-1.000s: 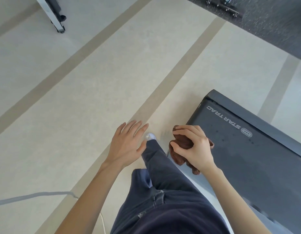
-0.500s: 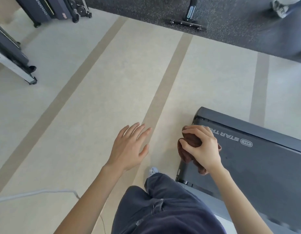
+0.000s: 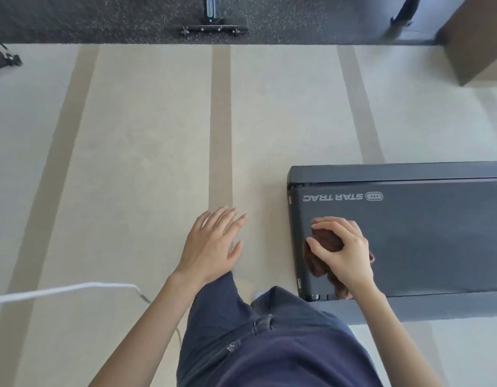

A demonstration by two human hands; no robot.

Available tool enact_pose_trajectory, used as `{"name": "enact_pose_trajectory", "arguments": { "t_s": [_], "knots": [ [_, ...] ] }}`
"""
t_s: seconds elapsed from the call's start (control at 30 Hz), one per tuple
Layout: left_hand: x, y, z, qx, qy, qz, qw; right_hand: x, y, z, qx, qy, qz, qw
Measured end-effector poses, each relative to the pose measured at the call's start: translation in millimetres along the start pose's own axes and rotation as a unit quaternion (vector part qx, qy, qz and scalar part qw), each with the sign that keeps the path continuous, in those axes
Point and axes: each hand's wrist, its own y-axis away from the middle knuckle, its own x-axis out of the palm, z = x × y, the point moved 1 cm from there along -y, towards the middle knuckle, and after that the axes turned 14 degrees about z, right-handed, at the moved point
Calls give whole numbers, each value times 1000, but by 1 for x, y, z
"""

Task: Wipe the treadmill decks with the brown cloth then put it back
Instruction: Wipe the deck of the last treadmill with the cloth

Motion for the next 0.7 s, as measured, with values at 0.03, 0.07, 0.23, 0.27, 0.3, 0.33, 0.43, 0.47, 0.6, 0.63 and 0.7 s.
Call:
{"name": "enact_pose_trajectory", "arguments": {
  "t_s": [0.03, 0.07, 0.23, 0.27, 0.3, 0.33, 0.43, 0.47, 0.6, 0.63, 0.7],
  "knots": [
    [-7, -8, 14, 11, -4, -3, 1000, 2, -9, 8, 7, -4, -20, 1000],
    [-16, -15, 29, 22, -9, -7, 1000, 4, -19, 18, 12, -5, -38, 999],
    [-59, -56, 95, 67, -24, -1, 997, 14, -73, 71, 47, 4, -85, 995],
    [-66, -66, 105, 77, -27, 0, 997, 17, -82, 81, 48, 7, -91, 995],
    [-73, -76, 113, 90, -29, 5, 996, 19, -90, 90, 48, 12, -97, 994],
    [-78, -86, 119, 104, -33, 12, 994, 22, -97, 96, 49, 18, -100, 994],
    [-88, -112, 131, 144, -47, 30, 988, 32, -104, 104, 75, 10, -112, 991],
    [-91, -119, 133, 157, -48, 34, 986, 34, -103, 105, 88, 2, -121, 989],
    [-97, -152, 138, 203, -66, 58, 975, 39, -102, 97, 151, -19, -154, 976],
    [-97, -162, 138, 214, -70, 66, 972, 39, -103, 93, 163, -25, -162, 973],
    [-98, -184, 135, 236, -75, 77, 966, 36, -107, 86, 187, -35, -180, 965]
  ]
}}
